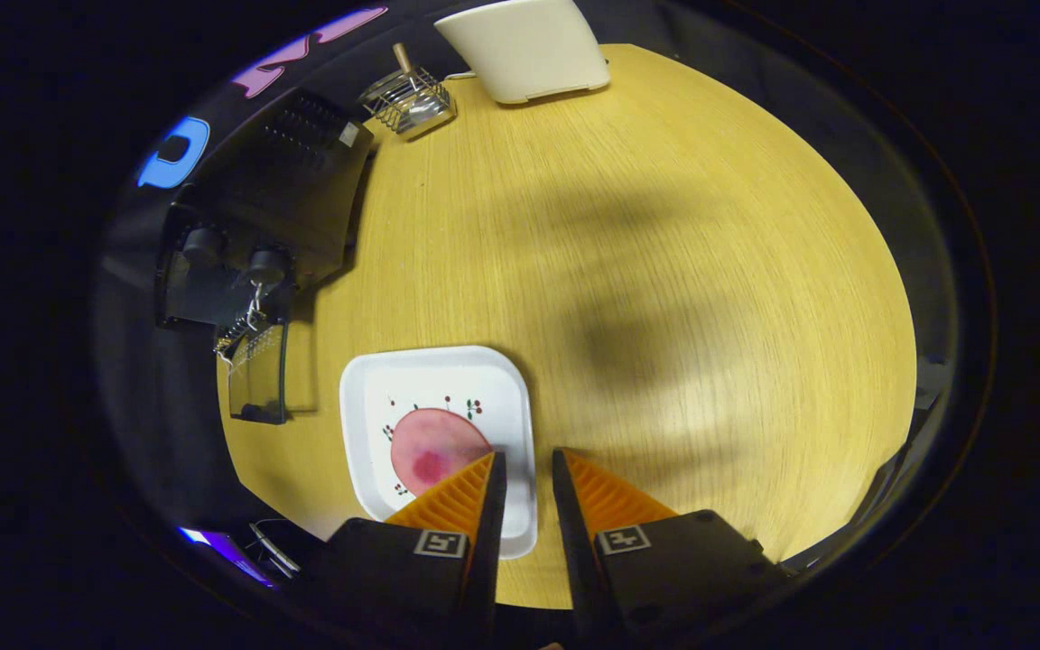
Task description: Open the toaster oven, put the food inside, and close the toaster oven door.
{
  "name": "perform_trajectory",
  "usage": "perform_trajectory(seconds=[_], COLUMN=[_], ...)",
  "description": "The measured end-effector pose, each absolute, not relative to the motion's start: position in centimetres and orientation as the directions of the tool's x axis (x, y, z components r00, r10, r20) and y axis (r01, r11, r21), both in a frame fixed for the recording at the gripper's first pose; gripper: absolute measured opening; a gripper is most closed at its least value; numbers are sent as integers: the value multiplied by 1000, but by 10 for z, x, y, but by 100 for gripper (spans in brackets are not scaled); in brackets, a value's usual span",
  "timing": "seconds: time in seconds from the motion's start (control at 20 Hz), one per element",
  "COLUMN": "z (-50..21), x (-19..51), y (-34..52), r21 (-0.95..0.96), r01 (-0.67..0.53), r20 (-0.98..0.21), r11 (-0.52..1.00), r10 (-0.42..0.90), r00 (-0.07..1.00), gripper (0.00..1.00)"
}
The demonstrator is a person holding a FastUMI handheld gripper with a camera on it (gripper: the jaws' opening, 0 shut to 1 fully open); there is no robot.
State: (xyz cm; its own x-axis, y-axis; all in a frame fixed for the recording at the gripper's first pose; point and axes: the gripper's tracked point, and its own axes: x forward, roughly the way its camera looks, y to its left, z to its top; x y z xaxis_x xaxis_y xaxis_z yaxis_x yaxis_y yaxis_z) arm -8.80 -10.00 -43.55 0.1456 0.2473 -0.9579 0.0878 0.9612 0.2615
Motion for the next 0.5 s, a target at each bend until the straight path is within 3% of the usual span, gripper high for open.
perform_trajectory(seconds=[0.05, 0.2, 0.3, 0.5], z=[-436, -440, -435, -435], x=[-89, -95, -99, -99], y=[-100, -96, -93, -88], r21=[267, 288, 322, 394], r01=[102, 155, 149, 155], r20=[-959, -957, -946, -918], r11=[958, 945, 935, 906], r10=[253, 277, 312, 377], r00=[129, 86, 88, 125], gripper=[21, 18, 7, 5])
